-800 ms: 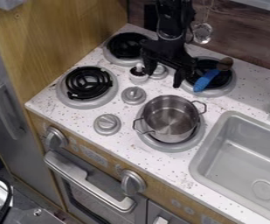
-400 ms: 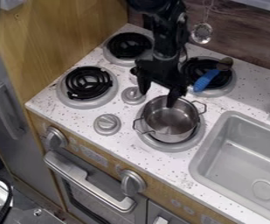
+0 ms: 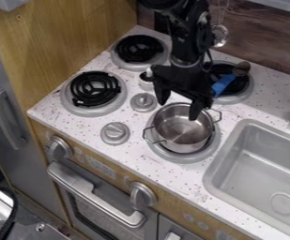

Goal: Move the silver pot to the right lower side of the burner

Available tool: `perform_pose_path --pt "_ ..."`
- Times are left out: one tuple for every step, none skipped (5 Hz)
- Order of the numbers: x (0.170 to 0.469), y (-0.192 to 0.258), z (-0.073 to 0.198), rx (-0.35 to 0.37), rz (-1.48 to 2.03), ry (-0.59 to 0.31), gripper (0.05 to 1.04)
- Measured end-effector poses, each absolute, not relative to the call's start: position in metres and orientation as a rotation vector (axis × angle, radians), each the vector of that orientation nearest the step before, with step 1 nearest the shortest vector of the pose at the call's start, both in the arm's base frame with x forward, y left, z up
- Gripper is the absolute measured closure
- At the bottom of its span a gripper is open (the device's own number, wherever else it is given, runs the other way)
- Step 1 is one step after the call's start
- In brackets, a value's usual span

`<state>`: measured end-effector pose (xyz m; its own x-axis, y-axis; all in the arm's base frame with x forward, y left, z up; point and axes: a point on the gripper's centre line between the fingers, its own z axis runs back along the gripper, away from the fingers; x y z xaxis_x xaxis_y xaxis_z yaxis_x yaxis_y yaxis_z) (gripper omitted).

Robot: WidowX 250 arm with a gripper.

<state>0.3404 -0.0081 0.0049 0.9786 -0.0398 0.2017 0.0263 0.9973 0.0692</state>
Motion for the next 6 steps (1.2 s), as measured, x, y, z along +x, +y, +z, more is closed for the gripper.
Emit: perform_pose_path --pt "0.33 -0.027 0.004 -0.012 -0.069 -0.181 0.084" --pt "0.323 -0.049 0.001 -0.052 -0.093 -0.146 0.084" --pt "0.317 -0.059 -0.021 -0.03 -0.134 -0.097 0.084" --pt "0.328 -0.067 -0.038 -0.001 -0.142 -0.073 0.084" --pt "0.341 -0.062 -0.057 0.058 -0.109 -0.074 0.084" --pt "0.356 -0.057 -0.064 0.105 -0.095 -0.094 0.084"
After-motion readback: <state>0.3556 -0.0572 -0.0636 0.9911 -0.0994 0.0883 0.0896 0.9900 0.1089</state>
